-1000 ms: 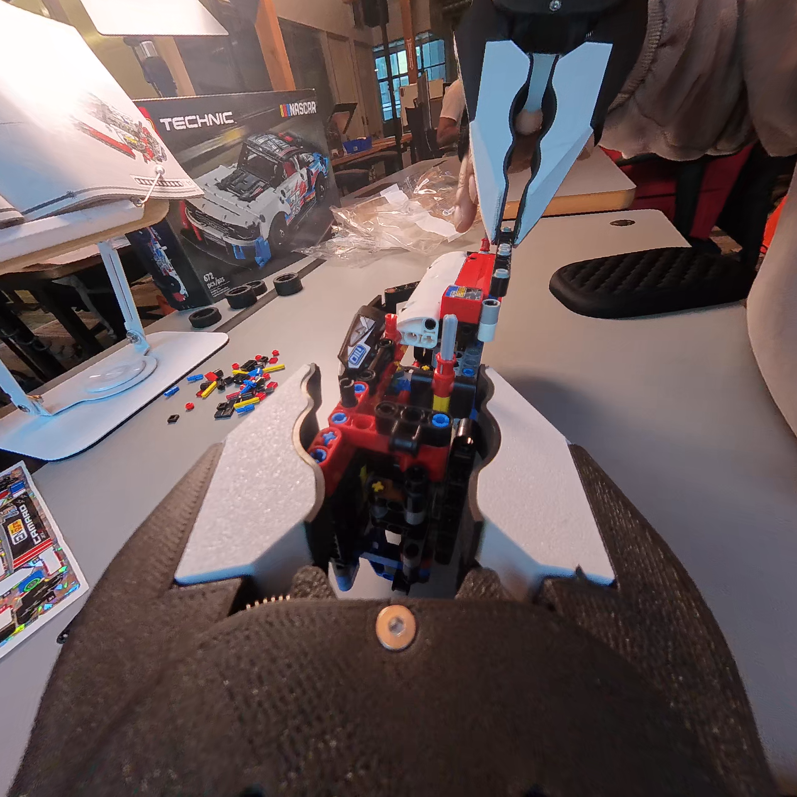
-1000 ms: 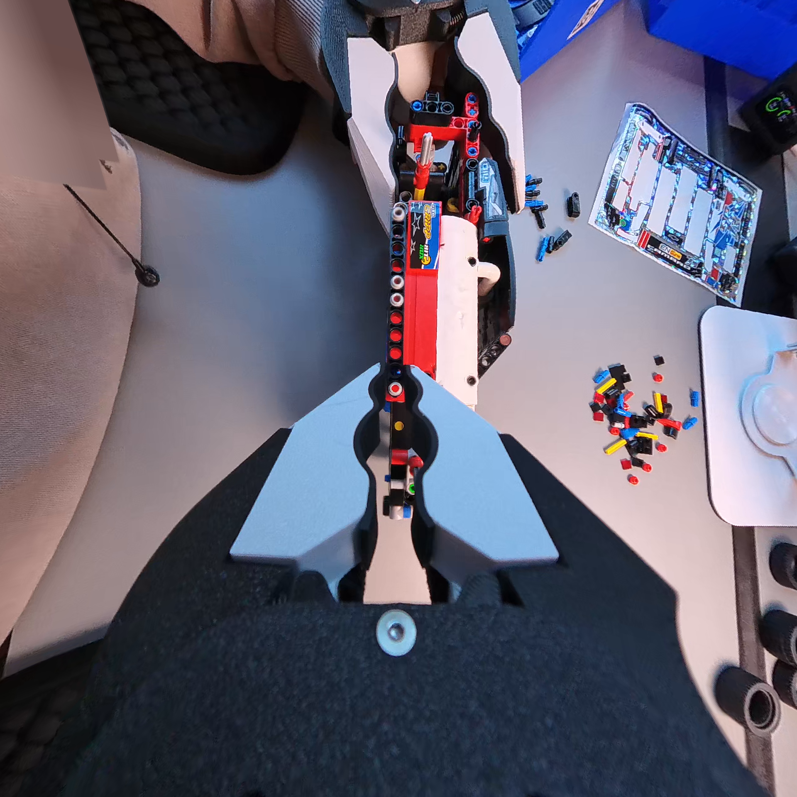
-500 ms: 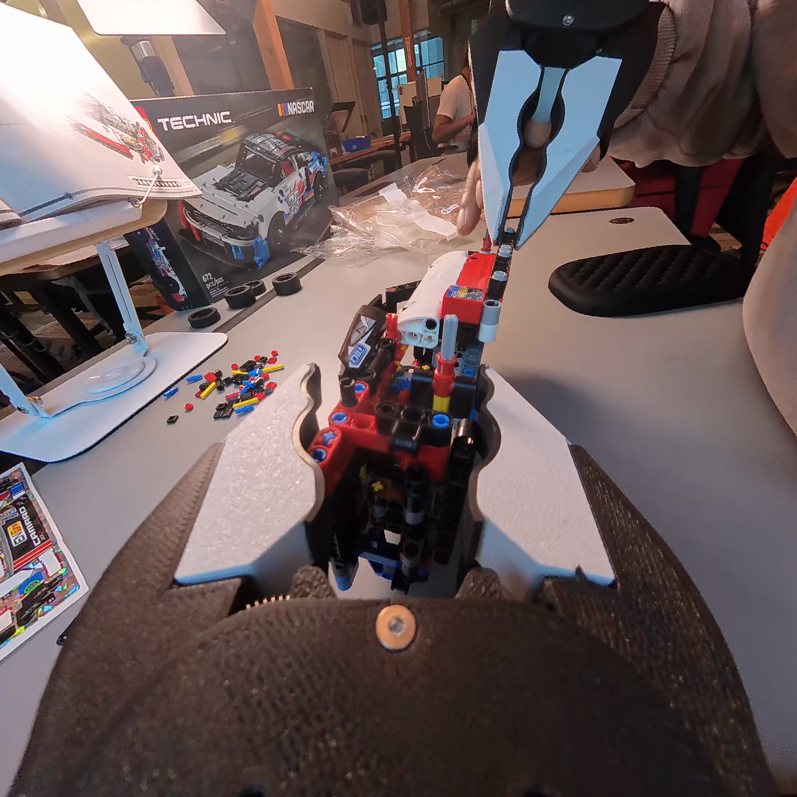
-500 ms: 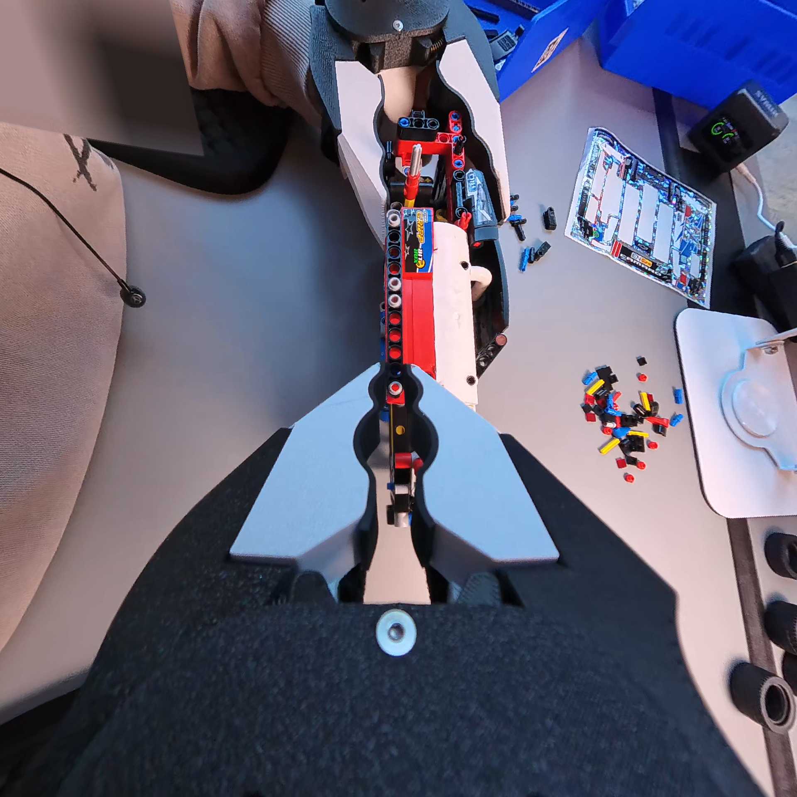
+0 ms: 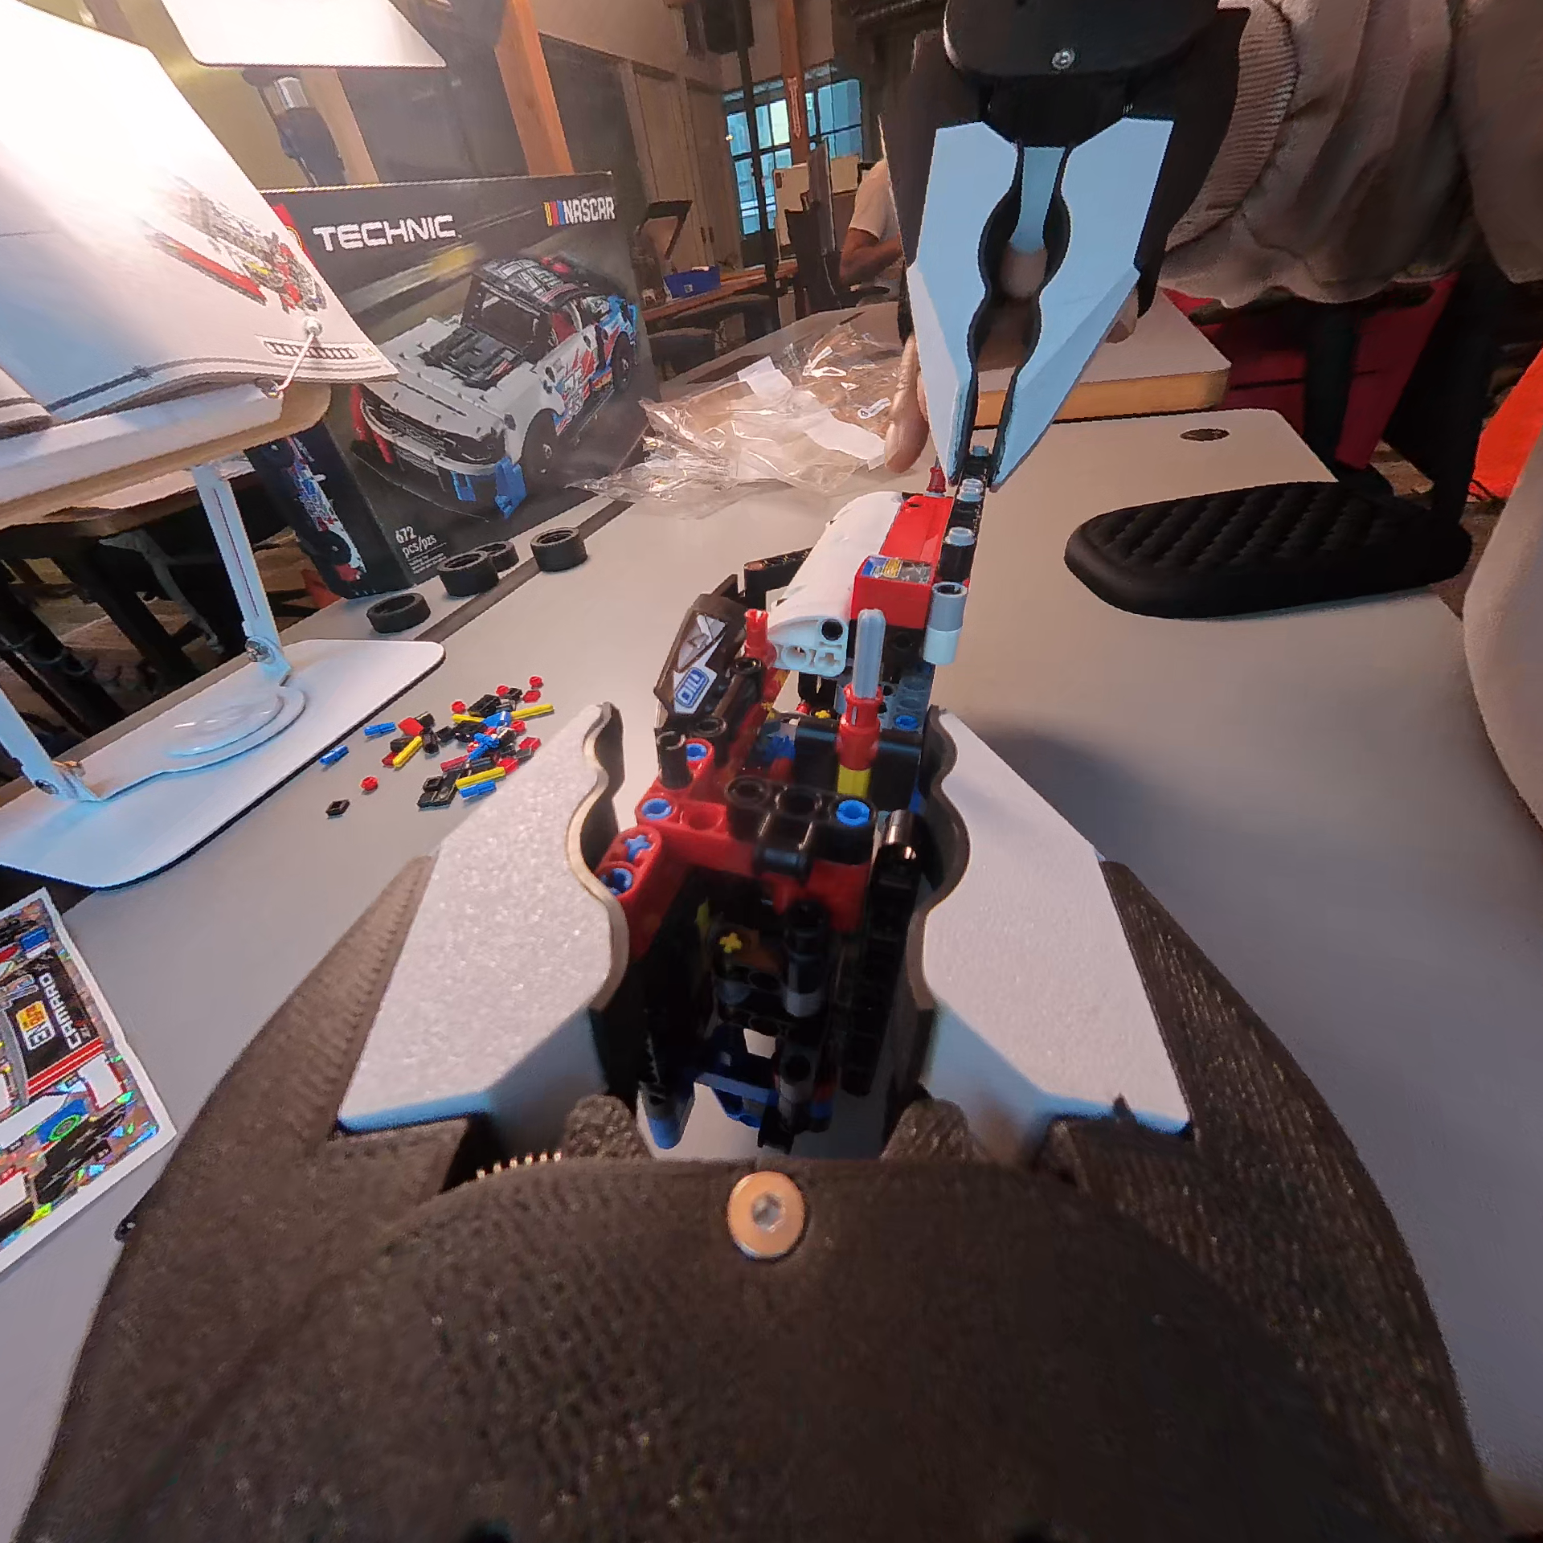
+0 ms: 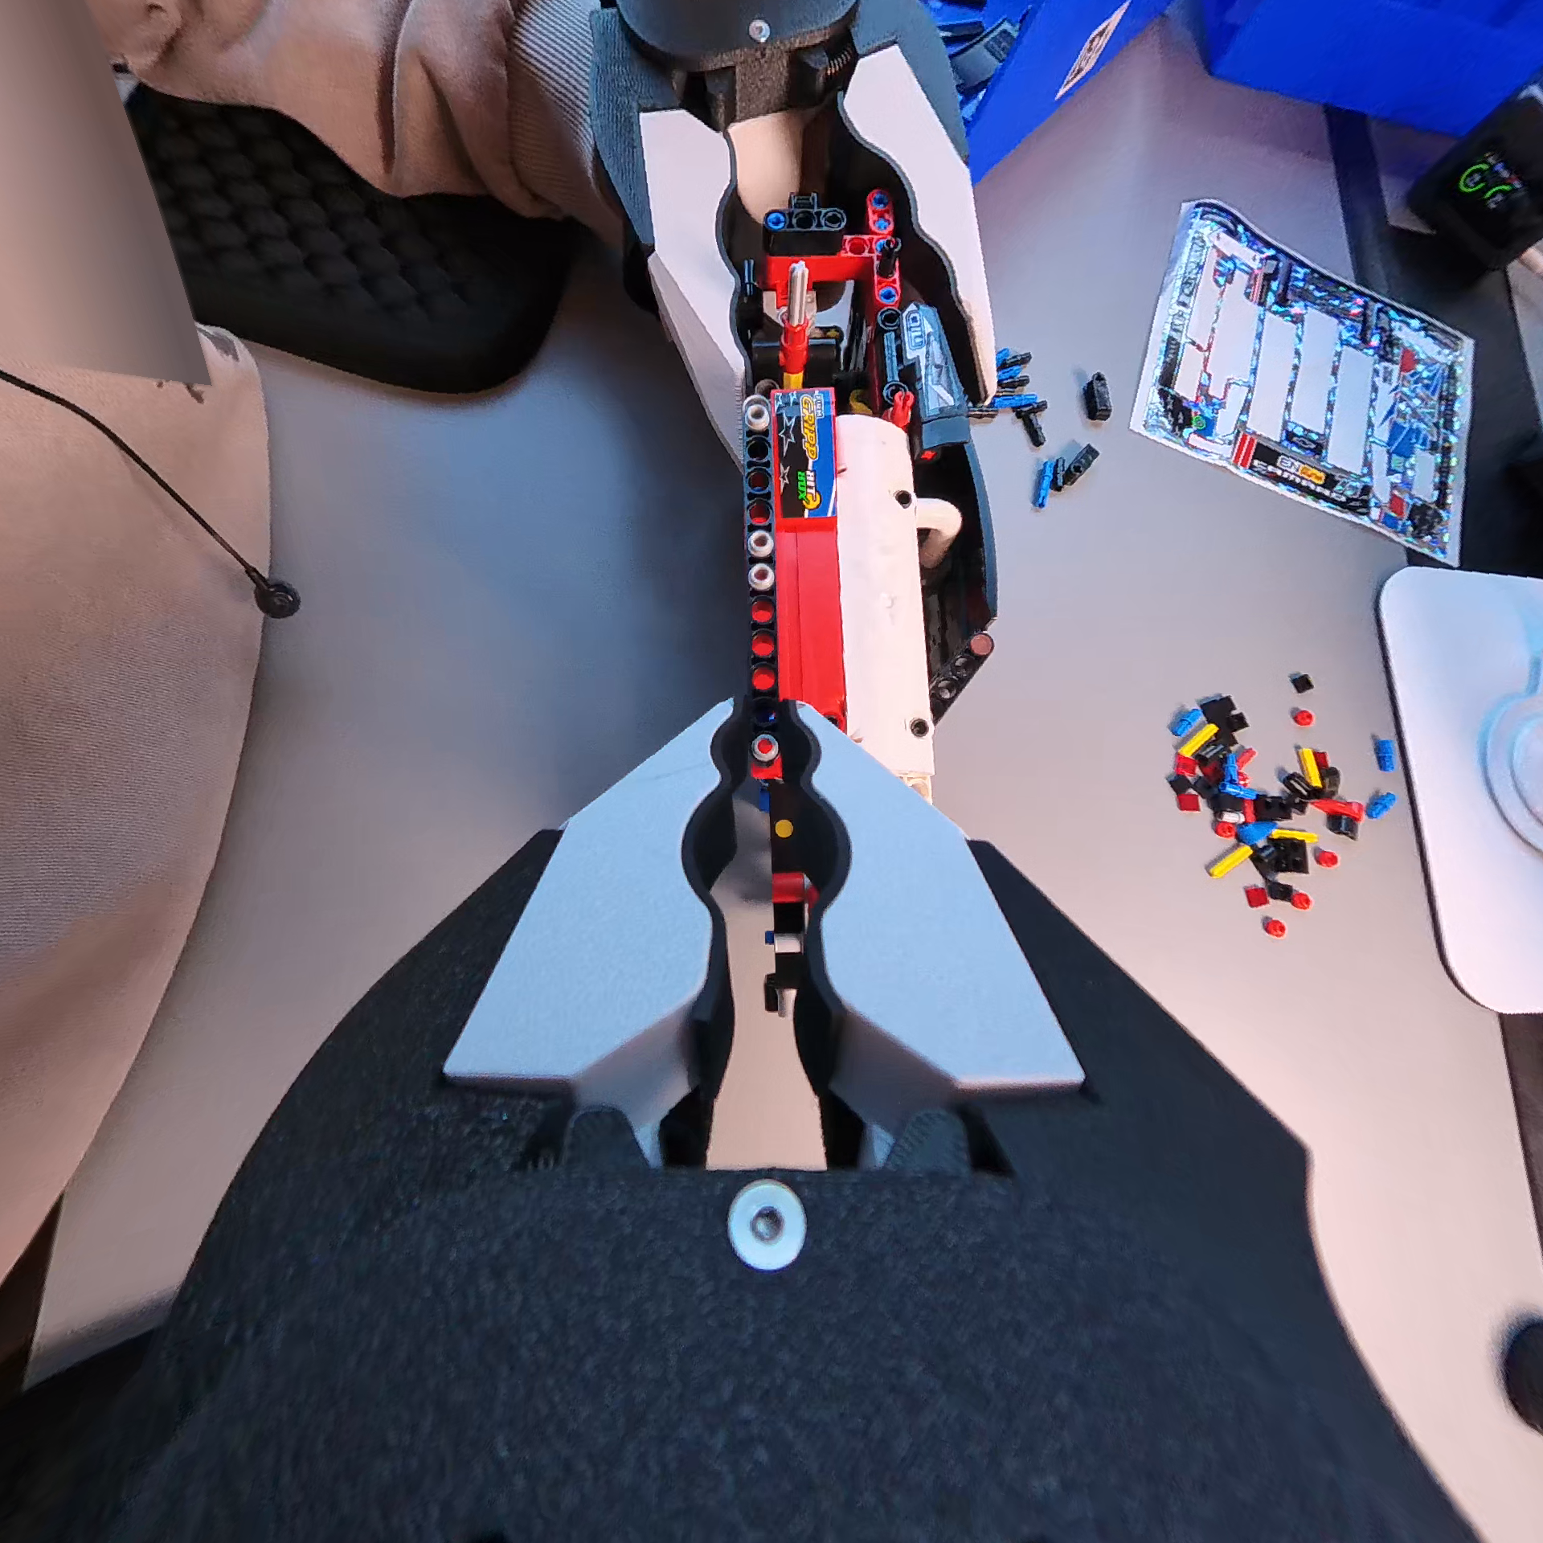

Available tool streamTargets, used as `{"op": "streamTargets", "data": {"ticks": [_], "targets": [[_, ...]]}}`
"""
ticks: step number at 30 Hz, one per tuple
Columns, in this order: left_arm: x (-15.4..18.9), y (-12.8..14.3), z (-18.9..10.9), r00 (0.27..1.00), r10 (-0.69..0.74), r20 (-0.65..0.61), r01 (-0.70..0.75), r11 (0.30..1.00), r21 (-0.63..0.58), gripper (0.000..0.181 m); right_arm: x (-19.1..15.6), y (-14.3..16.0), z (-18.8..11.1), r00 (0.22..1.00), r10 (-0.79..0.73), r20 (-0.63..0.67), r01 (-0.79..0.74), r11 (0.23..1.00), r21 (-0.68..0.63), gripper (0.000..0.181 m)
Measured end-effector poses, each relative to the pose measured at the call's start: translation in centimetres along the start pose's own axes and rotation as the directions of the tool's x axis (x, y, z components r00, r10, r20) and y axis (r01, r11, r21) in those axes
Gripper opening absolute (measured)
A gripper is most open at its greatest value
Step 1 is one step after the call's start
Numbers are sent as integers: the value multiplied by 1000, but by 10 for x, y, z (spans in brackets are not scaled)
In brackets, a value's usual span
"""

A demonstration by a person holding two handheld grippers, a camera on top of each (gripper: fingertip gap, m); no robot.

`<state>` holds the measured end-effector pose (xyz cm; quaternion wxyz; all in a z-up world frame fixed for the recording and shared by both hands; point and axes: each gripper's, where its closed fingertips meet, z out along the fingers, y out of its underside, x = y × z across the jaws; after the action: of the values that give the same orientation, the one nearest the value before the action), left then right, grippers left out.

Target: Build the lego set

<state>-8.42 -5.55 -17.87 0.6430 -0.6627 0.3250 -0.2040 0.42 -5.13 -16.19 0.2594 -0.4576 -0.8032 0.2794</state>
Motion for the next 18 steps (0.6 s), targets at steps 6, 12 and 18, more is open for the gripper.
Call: {"op": "streamTargets", "data": {"ticks": [6, 12, 18], "targets": [[-2, 1, -1, 1000, 16, 17, -16, 1000, -8, 70, 3, 4, 5, 995, -75, -60, 74, 997, -24, 4], [-4, 1, -1, 1000, 4, 25, -3, 1000, -8, 71, 5, 2, 4, 999, -46, -25, 45, 998, -47, 4], [-4, 1, -1, 999, 6, 34, -6, 1000, -14, 71, 5, -29, 7, 993, -114, -36, 113, 993, -17, 15]]}}
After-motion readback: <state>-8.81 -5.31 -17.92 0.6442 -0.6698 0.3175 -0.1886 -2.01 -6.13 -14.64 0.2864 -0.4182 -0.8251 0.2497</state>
